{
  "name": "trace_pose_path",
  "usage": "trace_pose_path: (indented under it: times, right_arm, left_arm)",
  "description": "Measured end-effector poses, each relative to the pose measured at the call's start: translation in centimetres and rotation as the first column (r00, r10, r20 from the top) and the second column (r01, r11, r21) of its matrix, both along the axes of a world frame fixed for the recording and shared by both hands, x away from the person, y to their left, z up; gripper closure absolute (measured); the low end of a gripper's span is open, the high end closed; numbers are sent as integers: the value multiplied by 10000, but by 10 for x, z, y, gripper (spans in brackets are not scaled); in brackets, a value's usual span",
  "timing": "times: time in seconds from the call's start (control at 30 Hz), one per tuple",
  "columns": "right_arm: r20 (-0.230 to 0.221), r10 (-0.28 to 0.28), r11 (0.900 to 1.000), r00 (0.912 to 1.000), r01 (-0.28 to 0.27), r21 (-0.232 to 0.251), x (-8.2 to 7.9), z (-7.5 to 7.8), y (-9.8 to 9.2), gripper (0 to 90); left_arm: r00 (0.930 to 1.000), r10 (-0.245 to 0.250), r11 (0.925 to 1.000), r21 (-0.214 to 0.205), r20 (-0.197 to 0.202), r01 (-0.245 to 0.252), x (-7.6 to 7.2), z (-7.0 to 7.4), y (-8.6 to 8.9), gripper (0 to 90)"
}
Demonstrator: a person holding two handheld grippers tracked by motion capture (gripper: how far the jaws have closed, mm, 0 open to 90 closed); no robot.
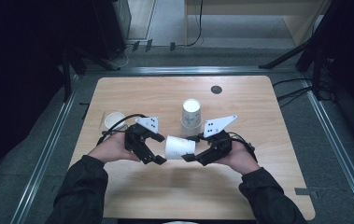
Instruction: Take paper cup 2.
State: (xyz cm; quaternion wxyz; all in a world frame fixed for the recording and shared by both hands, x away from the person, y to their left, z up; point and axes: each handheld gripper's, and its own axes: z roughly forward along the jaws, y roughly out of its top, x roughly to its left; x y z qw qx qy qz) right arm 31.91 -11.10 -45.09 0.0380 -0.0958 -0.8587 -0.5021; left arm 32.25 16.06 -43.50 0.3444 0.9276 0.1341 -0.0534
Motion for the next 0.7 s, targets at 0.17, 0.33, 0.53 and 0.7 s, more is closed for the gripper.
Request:
trace_pose_path:
  times: [0.17,0.33,0.53,0.7]
  right_arm:
    - [-19,41,9999,10000,-41,106,0,2,-2,343]
    - [-103,98,9998,9999,-96,180,-1,4,-1,344]
    - [-187,101,9991,9998,-93,403,0,5,-3,344]
    - [-241,166,9987,9996,-154,484,0,5,-1,344]
  left_arm:
    - [9989,457,9963,-719,-128,-465,-3,-4,5,128]
    - [9971,701,9895,-1246,-281,-730,-4,-6,7,112]
    - [9951,881,9760,-1959,-451,-953,-5,-5,7,88]
    - [9965,633,9707,-2285,-541,-741,-7,-8,1,88]
